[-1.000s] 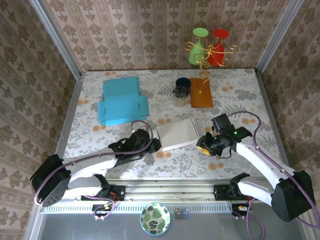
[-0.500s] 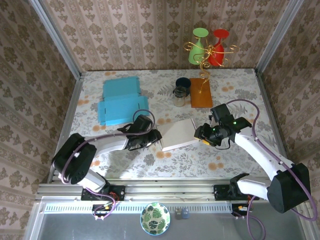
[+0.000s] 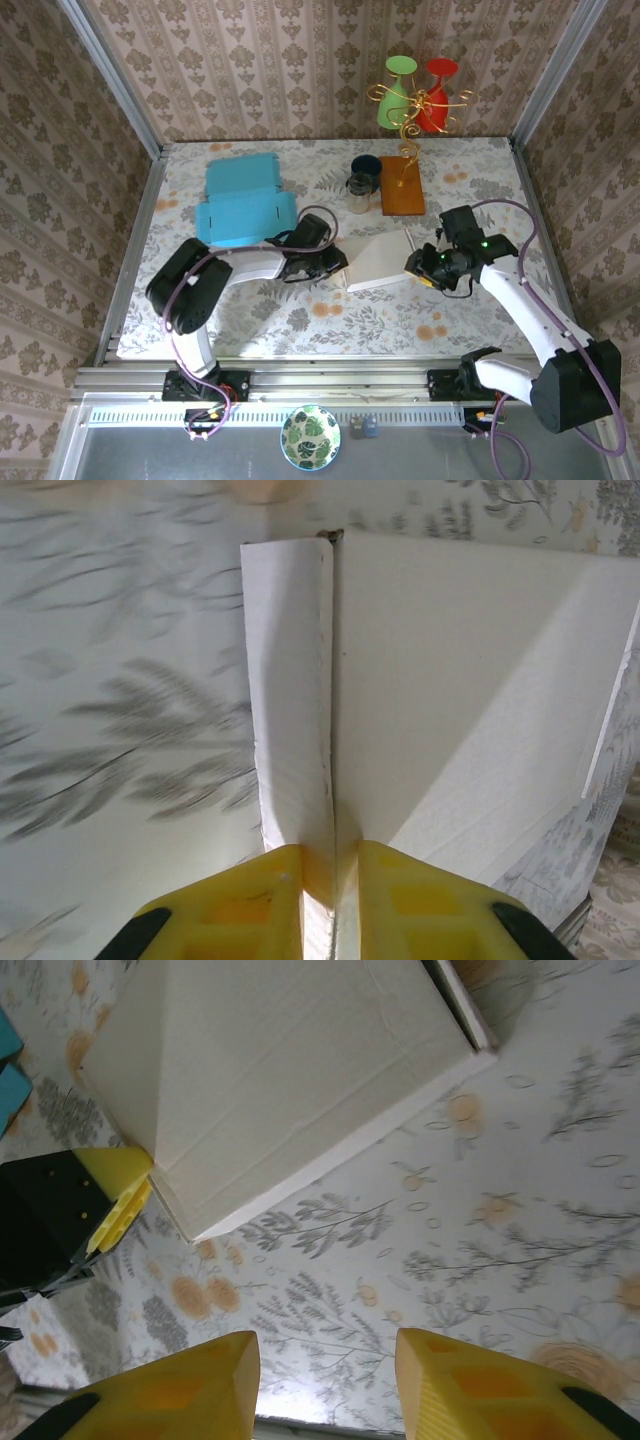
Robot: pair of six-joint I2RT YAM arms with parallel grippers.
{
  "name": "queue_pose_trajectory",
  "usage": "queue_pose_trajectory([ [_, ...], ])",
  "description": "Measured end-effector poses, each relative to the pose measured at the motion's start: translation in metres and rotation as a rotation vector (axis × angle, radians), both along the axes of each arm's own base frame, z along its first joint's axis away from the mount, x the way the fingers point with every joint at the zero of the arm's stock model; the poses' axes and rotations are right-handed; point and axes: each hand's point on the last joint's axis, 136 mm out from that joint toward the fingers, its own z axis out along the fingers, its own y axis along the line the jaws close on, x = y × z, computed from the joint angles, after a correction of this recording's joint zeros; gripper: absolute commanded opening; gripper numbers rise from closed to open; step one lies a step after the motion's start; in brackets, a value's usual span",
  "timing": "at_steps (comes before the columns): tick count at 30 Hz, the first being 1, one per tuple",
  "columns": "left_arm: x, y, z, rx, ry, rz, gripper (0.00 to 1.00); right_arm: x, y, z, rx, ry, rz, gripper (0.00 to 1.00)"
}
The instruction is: Fold the paper box
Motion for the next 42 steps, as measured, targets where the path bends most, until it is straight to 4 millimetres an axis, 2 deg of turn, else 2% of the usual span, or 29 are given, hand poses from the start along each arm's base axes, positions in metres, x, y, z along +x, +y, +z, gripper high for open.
queue_pose_trajectory([
  [4,0.015,-0.045,0.002,-0.045,-0.012,-0.058,0.17,0.0,-0.017,0.019,-0.051,-0.049,-0.04,0.42],
  [7,0.025,-0.081,0.003,-0.08,-0.029,-0.108,0.17,0.002,-0.022,0.038,-0.071,-0.11,-0.044,0.42],
  [11,0.034,-0.122,0.005,-0.121,-0.055,-0.172,0.21,0.0,-0.025,0.047,-0.08,-0.137,-0.045,0.43],
  [14,0.037,-0.138,0.006,-0.134,-0.073,-0.201,0.26,-0.004,-0.026,0.047,-0.085,-0.131,-0.037,0.45],
  [18,0.038,-0.134,0.004,-0.099,-0.1,-0.21,0.33,-0.005,-0.026,0.049,-0.086,-0.138,-0.031,0.45],
  [21,0.04,-0.113,0.008,-0.019,-0.154,-0.197,0.38,-0.005,-0.026,0.049,-0.084,-0.144,-0.031,0.45],
  [23,0.04,-0.091,0.023,0.054,-0.22,-0.186,0.45,-0.004,-0.025,0.05,-0.083,-0.149,-0.031,0.46],
  [24,0.041,-0.078,0.037,0.096,-0.272,-0.181,0.49,-0.003,-0.025,0.051,-0.081,-0.154,-0.032,0.46],
  [26,0.045,-0.056,0.076,0.145,-0.402,-0.173,0.7,0.002,-0.024,0.053,-0.076,-0.176,-0.033,0.46],
  [27,0.047,-0.044,0.103,0.153,-0.484,-0.165,0.98,0.005,-0.023,0.055,-0.073,-0.194,-0.033,0.46],
  [29,0.05,-0.019,0.148,0.125,-0.6,-0.126,1.0,0.009,-0.021,0.059,-0.066,-0.236,-0.03,0.47],
  [31,0.063,0.019,0.18,0.027,-0.658,-0.038,1.0,0.013,-0.016,0.063,-0.068,-0.285,-0.017,0.47],
  [32,0.074,0.04,0.183,-0.001,-0.66,0.013,1.0,0.014,-0.014,0.065,-0.07,-0.303,-0.009,0.47],
  [33,0.091,0.069,0.179,-0.008,-0.65,0.086,1.0,0.015,-0.01,0.067,-0.074,-0.321,0.005,0.47],
  [35,0.113,0.121,0.149,0.076,-0.599,0.194,1.0,0.018,-0.001,0.07,-0.084,-0.35,0.034,0.47],
  [36,0.115,0.141,0.131,0.14,-0.564,0.218,1.0,0.019,0.004,0.07,-0.089,-0.36,0.051,0.47],
  [37,0.112,0.153,0.117,0.195,-0.533,0.217,1.0,0.02,0.009,0.069,-0.092,-0.365,0.066,0.47],
  [39,0.107,0.165,0.109,0.25,-0.51,0.201,1.0,0.023,0.019,0.067,-0.092,-0.368,0.086,0.47],
  [42,0.116,0.196,0.115,0.267,-0.518,0.25,1.0,0.027,0.033,0.061,-0.086,-0.355,0.104,0.46],
])
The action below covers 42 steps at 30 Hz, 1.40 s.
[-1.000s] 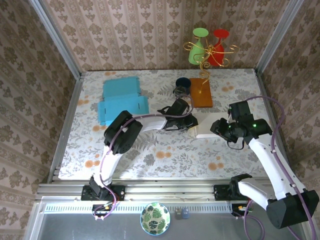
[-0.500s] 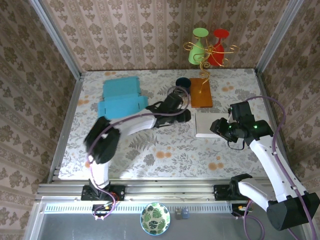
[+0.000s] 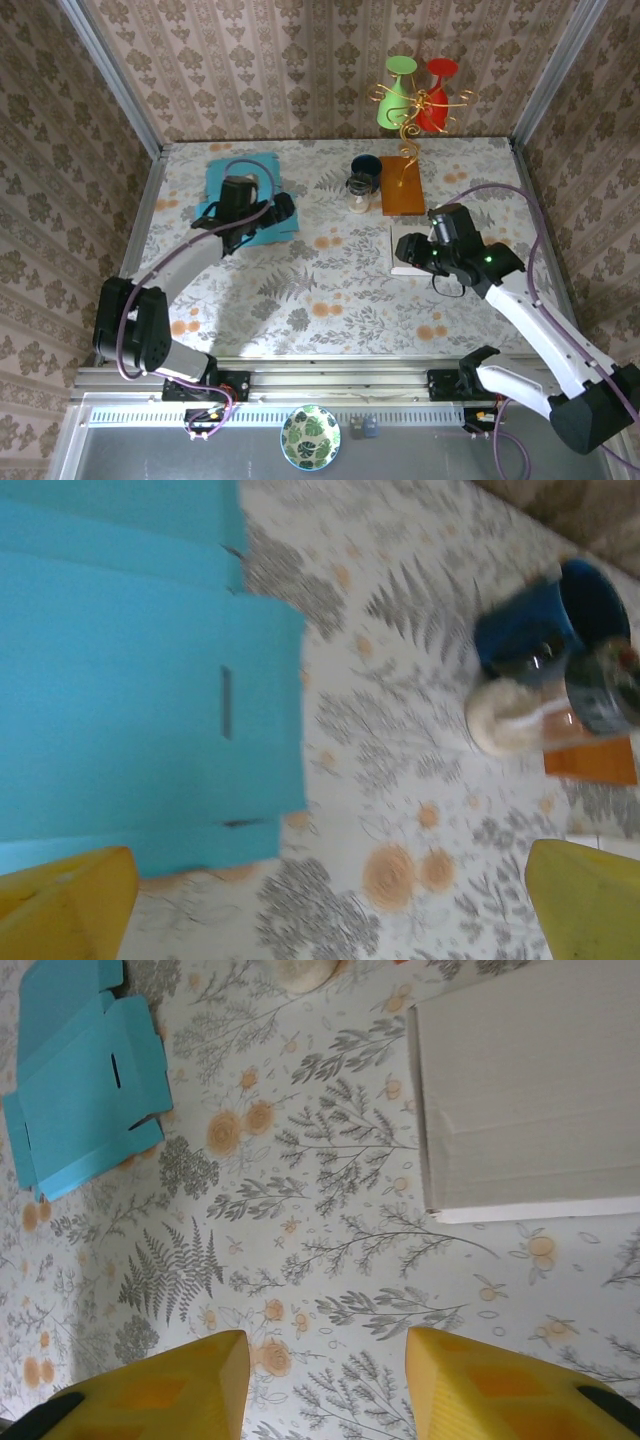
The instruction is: Fold the paper box
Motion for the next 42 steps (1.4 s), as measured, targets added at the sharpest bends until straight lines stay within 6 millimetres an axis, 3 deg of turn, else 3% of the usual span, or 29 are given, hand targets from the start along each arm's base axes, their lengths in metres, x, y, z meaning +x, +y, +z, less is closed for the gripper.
queue_pose_trajectory([
  [3,0.019,0.057,-0.003,0.0,0.005,0.135,0.99,0.003,0.014,-0.009,0.002,0.024,0.019,0.46],
  [6,0.033,0.102,-0.028,0.013,0.079,0.234,0.96,0.004,0.025,-0.016,0.004,0.044,0.035,0.45],
  [10,0.044,0.116,-0.074,0.036,0.225,0.241,0.93,0.007,0.036,-0.027,0.008,0.076,0.046,0.45],
  [13,0.041,0.113,-0.102,0.034,0.307,0.225,0.92,0.008,0.045,-0.036,0.007,0.099,0.057,0.45],
  [18,0.024,0.104,-0.123,0.015,0.35,0.207,0.91,0.012,0.061,-0.043,0.038,0.113,0.077,0.45],
  [23,0.001,0.074,-0.122,-0.021,0.32,0.174,0.89,0.017,0.075,-0.051,0.065,0.129,0.089,0.46],
  [28,-0.04,0.025,-0.121,-0.086,0.31,0.126,0.87,0.023,0.086,-0.063,0.109,0.152,0.084,0.46],
  [34,-0.097,-0.016,-0.116,-0.143,0.337,0.086,0.87,0.024,0.097,-0.084,0.143,0.208,0.081,0.46],
  [38,-0.122,-0.032,-0.101,-0.149,0.342,0.045,0.89,0.026,0.103,-0.092,0.161,0.227,0.077,0.46],
  [42,-0.133,-0.019,-0.075,-0.135,0.31,0.069,0.91,0.03,0.108,-0.099,0.175,0.243,0.073,0.46],
])
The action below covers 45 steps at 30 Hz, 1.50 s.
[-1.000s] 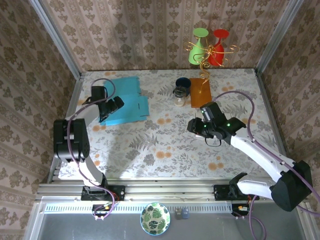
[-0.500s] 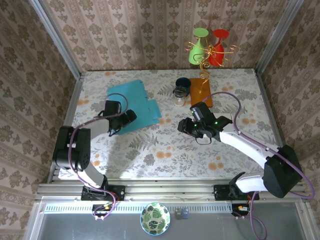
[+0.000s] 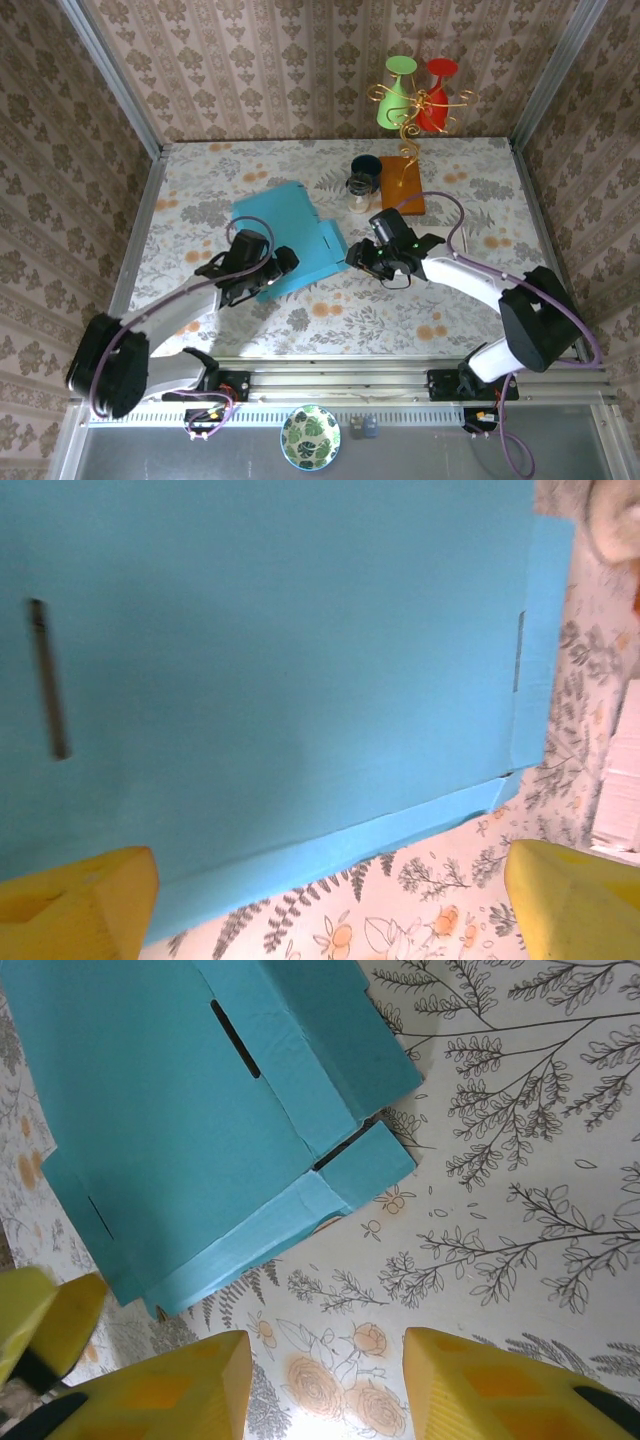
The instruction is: Fold the paper box
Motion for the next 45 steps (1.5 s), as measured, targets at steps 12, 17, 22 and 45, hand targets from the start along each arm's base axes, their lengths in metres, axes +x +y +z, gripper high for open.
queue_pose_trajectory([
  [12,-0.017,0.05,0.005,-0.037,0.05,0.234,0.86,0.029,0.019,-0.014,0.078,0.03,-0.101,0.45],
  [17,0.024,0.081,0.006,-0.02,0.073,0.335,0.85,0.045,0.025,-0.028,0.162,0.079,-0.226,0.43],
  [22,0.072,0.089,0.011,0.016,0.057,0.274,0.84,0.055,0.029,-0.039,0.218,0.121,-0.311,0.43],
  [45,0.106,0.076,-0.05,0.14,0.121,-0.008,0.82,0.064,0.017,-0.06,0.308,0.143,-0.462,0.39],
])
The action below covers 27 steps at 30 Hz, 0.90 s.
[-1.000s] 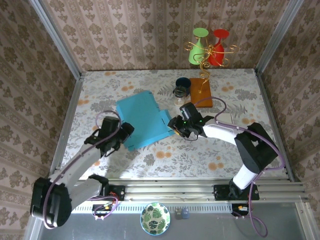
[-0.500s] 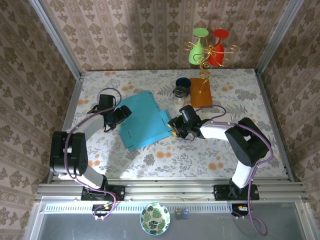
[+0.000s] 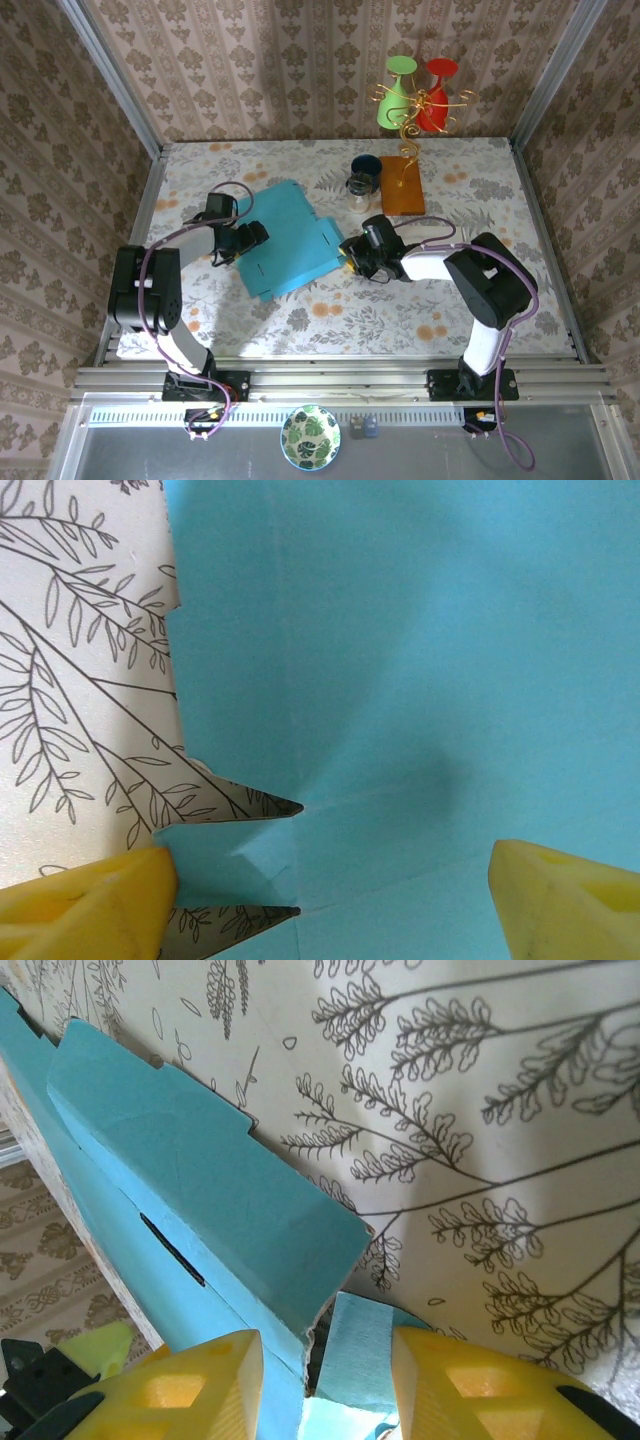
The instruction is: Fold the paper box
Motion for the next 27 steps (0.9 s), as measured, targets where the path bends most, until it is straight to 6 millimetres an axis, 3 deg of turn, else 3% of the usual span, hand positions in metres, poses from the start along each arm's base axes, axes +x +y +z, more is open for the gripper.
queue_pose_trajectory([
  [7,-0.001,0.0,-0.001,0.016,-0.008,-0.029,0.82,0.005,-0.004,0.006,0.004,-0.019,-0.011,0.41],
  [14,-0.001,0.001,-0.001,0.021,-0.009,-0.034,0.81,0.011,-0.008,0.036,0.026,-0.091,-0.02,0.4],
  [27,-0.002,0.0,-0.002,0.032,-0.011,-0.04,0.81,0.016,-0.01,0.014,0.046,-0.052,-0.052,0.4],
])
